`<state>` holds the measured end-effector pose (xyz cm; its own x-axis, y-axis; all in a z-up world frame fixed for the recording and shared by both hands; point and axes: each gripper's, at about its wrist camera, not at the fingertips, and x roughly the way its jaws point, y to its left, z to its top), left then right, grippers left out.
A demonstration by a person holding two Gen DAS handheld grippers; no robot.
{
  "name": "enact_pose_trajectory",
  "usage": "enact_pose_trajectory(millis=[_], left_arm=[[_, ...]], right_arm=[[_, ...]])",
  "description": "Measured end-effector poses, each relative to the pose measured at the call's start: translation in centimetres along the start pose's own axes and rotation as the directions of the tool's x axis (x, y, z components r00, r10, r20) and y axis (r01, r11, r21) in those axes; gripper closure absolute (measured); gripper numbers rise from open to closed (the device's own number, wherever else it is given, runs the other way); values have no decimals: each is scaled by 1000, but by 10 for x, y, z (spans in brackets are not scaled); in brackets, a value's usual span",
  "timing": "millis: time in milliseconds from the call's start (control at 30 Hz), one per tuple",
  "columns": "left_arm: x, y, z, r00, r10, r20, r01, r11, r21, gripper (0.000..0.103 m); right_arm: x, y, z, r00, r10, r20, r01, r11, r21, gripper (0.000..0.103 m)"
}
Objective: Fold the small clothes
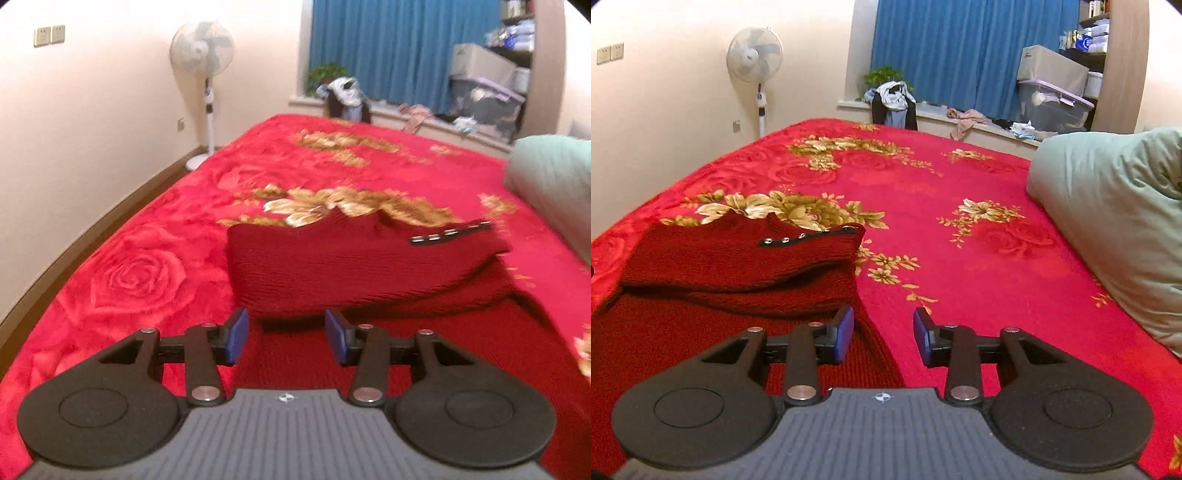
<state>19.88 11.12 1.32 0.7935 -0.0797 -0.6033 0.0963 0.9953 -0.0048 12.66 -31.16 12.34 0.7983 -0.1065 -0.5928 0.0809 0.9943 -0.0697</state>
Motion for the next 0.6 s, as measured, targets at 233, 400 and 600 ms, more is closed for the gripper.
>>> enact_pose_trajectory(millis=[233, 400, 600], left_arm=[[-98, -11, -55, 997, -47, 55, 43, 997, 67, 65], [-112, 0, -108, 1000, -21, -9, 21, 1000, -9, 65], [-96, 10, -140, 985, -37, -169, 11, 988, -153, 65]], right_arm=[[-47, -26, -28, 999, 34, 12, -35, 998, 52, 64], [-48, -49, -60, 999, 43, -1, -43, 996, 80, 60], [-21, -89, -112, 995, 96, -33, -89, 981, 173, 54]])
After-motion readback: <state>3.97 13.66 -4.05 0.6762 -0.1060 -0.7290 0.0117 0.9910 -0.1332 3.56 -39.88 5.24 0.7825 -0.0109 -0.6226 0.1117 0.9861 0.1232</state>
